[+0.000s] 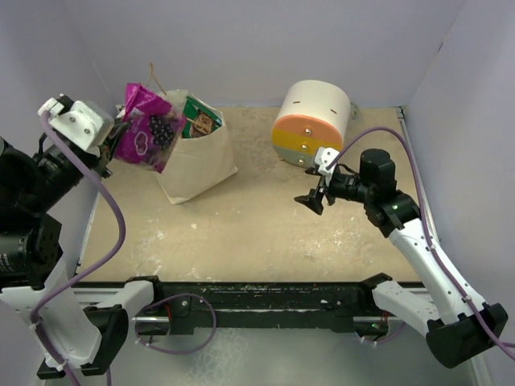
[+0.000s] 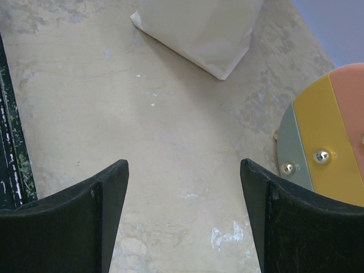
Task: Place the snacks into the paper bag
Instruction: Place the snack in the paper bag.
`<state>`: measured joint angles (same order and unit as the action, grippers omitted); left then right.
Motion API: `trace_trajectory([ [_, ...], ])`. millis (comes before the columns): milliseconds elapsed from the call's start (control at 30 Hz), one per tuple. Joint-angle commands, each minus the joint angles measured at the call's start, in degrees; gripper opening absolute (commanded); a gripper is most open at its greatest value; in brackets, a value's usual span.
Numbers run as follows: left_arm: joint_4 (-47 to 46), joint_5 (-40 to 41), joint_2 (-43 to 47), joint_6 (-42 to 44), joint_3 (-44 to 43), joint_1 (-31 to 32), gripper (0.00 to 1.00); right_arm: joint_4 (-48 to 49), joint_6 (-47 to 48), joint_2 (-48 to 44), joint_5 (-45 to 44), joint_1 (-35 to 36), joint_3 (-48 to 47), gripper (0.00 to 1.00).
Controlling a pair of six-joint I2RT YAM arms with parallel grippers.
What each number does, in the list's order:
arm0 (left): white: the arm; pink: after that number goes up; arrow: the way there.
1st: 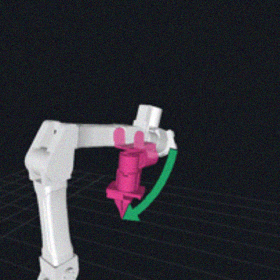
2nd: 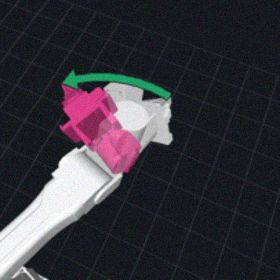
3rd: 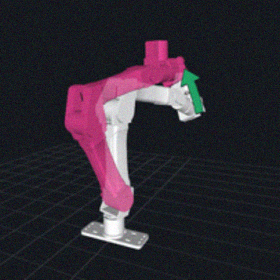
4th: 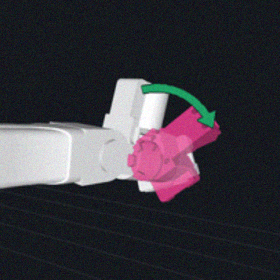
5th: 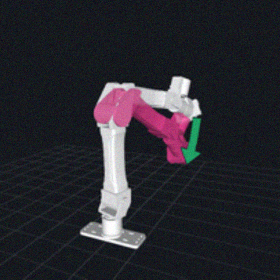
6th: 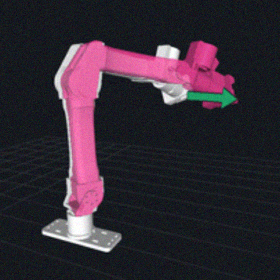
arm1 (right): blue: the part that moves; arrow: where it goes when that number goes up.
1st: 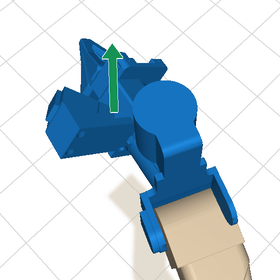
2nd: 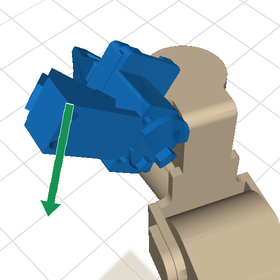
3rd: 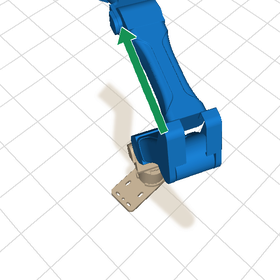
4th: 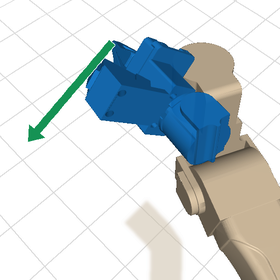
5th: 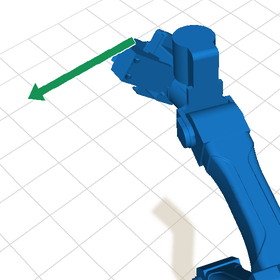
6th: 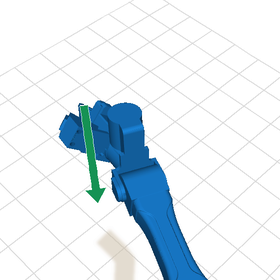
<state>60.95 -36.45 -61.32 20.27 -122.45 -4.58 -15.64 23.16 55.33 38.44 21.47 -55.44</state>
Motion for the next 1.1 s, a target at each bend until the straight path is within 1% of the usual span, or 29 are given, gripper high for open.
trace_trajectory([
  [0, -5.99, 5.66, -4.66, 4.59, -6.50, -0.54, 0.00, 3.62, -0.09, -1.56, 0.47, -1.29, 1.20, 0.81],
  [233, -13.31, 10.84, -10.39, 12.93, -5.94, -0.53, 0.00, 4.07, 0.07, -1.83, 0.59, -1.64, 2.50, 0.81],
  [367, -19.13, 10.92, -11.81, 18.80, -1.73, -0.54, 0.00, 4.01, 0.66, -1.41, 0.58, -1.87, 3.05, 0.81],
  [567, -23.77, 5.47, -15.75, 25.05, 1.25, -0.56, 0.00, 4.25, 1.37, -1.04, -0.04, -2.05, 3.79, 0.81],
  [767, -29.58, 0.68, -18.25, 34.76, 6.27, -0.58, 0.00, 4.30, 2.02, -1.52, -0.81, -2.39, 4.52, 0.81],
  [900, -29.81, -2.67, -20.95, 38.05, 5.68, -0.61, 0.00, 4.30, 2.20, -1.38, -1.05, -2.83, 5.02, 0.82],
  [1067, -28.25, -9.01, -22.19, 45.86, 8.55, -0.61, 0.00, 3.15, 3.18, -0.08, -0.94, -3.10, 4.33, 0.82],
])
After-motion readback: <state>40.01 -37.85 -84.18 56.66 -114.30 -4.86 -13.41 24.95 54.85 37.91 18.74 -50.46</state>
